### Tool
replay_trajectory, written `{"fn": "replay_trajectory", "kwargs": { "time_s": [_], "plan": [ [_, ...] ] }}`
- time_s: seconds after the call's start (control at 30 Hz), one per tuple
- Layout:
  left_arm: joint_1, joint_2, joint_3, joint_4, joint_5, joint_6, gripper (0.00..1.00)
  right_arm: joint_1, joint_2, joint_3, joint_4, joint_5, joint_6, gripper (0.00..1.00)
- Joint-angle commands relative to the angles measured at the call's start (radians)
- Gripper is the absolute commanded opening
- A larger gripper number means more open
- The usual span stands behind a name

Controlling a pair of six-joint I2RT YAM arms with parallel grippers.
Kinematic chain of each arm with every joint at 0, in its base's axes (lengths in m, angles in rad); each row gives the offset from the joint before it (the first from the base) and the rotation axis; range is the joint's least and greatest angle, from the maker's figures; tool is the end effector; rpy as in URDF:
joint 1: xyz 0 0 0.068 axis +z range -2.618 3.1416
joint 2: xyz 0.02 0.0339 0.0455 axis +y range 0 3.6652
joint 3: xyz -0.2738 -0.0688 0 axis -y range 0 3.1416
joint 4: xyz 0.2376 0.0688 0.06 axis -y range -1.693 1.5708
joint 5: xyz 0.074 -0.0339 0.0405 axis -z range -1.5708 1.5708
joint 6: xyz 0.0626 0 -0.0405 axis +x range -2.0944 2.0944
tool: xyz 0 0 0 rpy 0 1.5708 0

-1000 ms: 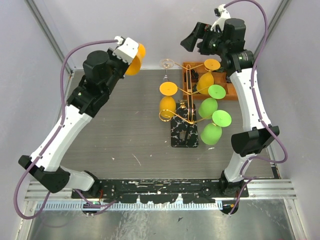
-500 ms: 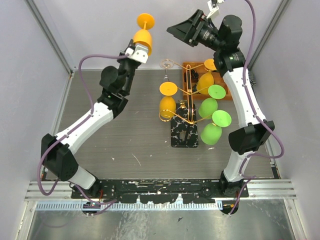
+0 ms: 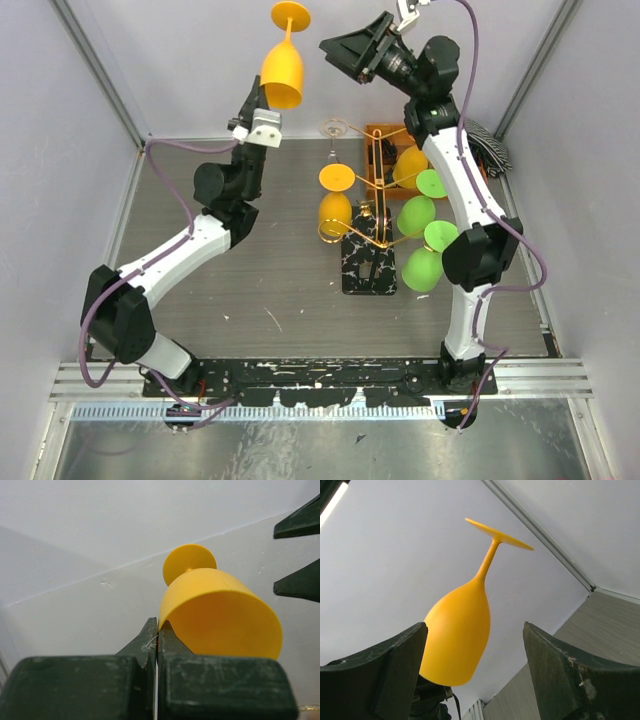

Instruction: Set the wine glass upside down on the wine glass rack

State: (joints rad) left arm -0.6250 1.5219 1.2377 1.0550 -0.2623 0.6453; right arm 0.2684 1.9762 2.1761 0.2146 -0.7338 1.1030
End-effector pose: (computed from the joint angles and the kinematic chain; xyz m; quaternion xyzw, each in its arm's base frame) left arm 0.2917 -0.1904 0.4716 0.1321 0.3822 0.0602 0.9126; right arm 0.4317 0.1622 0.5196 -0.0679 0.5881 0.6467 0.4809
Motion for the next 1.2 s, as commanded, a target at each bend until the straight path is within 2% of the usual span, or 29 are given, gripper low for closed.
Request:
{"fn": "replay_trajectory", "kwargs": {
  "time_s": [0.0, 0.33, 0.8, 0.9, 1.03, 1.17],
  "plan": [
    [-0.02, -0.031, -0.019, 0.101, 0.017, -0.029, 0.0, 0.021, 0.038, 0.133, 0.101, 0.016, 0.029, 0.82],
    [-0.04, -0.023, -0.029, 0.108, 0.019, -0.067, 0.0, 0.049, 0.073, 0.141, 0.137, 0.03, 0.045, 0.82],
    [-0.076, 0.006, -0.019, 0.11, 0.006, -0.096, 0.0, 0.073, 0.075, 0.107, 0.167, 0.032, 0.041, 0.7],
    [-0.08, 0.02, -0.014, 0.114, -0.015, -0.085, 0.0, 0.075, 0.072, 0.096, 0.169, 0.03, 0.041, 0.65],
    [-0.085, 0.038, -0.003, 0.126, -0.057, -0.065, 0.0, 0.075, 0.065, 0.082, 0.169, 0.028, 0.035, 0.5],
    [-0.093, 0.053, 0.007, 0.146, -0.097, -0.054, 0.0, 0.075, 0.067, 0.08, 0.167, 0.025, 0.035, 0.4]
  ]
}}
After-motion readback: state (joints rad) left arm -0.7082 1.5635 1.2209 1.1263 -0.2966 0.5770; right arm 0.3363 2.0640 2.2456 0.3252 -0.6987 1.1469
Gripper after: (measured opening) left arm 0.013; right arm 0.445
